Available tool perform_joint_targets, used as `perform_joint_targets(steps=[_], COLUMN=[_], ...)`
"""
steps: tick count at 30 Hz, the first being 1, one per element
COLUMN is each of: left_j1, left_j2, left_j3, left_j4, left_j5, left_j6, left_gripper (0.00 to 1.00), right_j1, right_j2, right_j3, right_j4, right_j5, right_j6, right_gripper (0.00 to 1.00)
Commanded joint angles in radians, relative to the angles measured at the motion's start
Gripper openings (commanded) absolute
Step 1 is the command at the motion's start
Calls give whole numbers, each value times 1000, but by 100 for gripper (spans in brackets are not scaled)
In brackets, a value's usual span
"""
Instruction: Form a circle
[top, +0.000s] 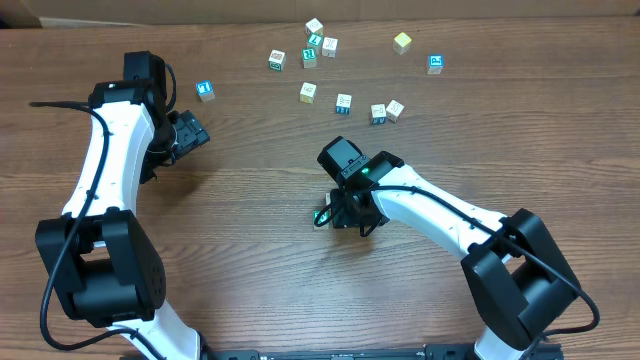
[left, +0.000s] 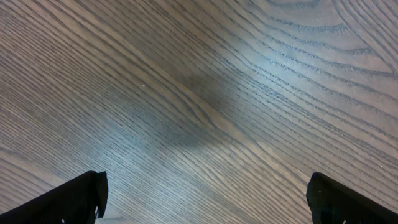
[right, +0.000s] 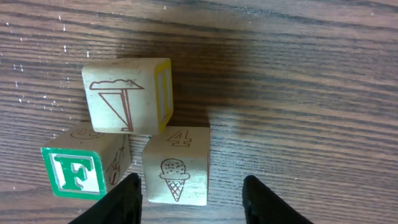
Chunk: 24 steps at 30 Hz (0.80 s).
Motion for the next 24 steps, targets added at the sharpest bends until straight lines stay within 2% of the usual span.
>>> perform_joint_targets(steps=[1, 12, 24], left_j1=[-1, -1, -1], left_j2=[0, 0, 0], left_j3=[21, 21, 21], left_j4=[0, 0, 0], left_j5=[-12, -12, -12], left_j6=[11, 11, 11], left_gripper=[100, 100, 100], right_j1=[0, 0, 0], right_j2=[9, 9, 9], right_j3=[-11, -11, -19], right_j4=[5, -2, 10], right_j5=[10, 26, 24], right_j6=[6, 29, 27], right_gripper=[49, 48, 56])
